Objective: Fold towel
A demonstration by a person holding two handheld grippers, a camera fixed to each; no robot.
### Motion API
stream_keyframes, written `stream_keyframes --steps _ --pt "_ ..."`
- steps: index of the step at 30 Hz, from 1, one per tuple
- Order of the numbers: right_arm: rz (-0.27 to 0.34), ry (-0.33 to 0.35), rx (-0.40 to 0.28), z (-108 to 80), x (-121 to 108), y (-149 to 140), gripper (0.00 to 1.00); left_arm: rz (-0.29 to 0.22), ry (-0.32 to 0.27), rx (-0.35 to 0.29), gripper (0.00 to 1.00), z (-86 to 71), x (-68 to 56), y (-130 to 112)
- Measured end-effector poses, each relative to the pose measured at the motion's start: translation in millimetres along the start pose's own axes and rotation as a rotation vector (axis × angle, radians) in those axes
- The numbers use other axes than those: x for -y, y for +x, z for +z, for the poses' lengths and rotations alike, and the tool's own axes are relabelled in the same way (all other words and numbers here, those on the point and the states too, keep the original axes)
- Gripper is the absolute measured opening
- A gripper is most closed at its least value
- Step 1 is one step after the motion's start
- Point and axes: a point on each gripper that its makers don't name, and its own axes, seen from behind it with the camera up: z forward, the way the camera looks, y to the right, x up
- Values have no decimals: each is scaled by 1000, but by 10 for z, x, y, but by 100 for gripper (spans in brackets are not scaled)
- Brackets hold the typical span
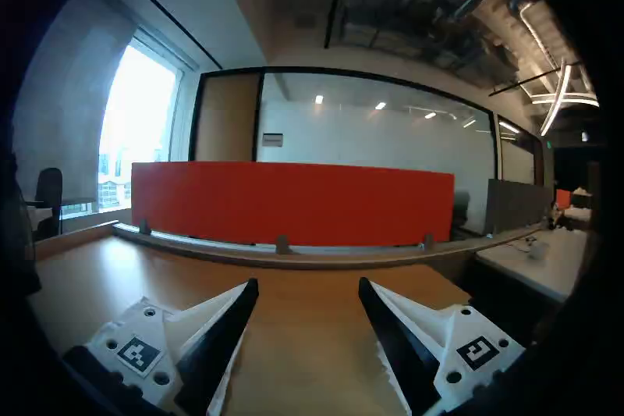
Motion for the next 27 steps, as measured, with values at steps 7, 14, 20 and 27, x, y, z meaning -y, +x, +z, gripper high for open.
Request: stream_keyframes --steps 7,14,20,27 --pt "3 -5 -6 -23 14 451 100 12 0 10 97 -18 34 321" --pt "-2 -7 -2 -29 10 701 99 46 -5 30 97 -1 48 497" --pt "-19 15 26 -11 38 745 100 65 -40 58 97 27 -10 526" --pt "-54 74 68 -6 148 737 100 89 -88 109 98 50 -93 455"
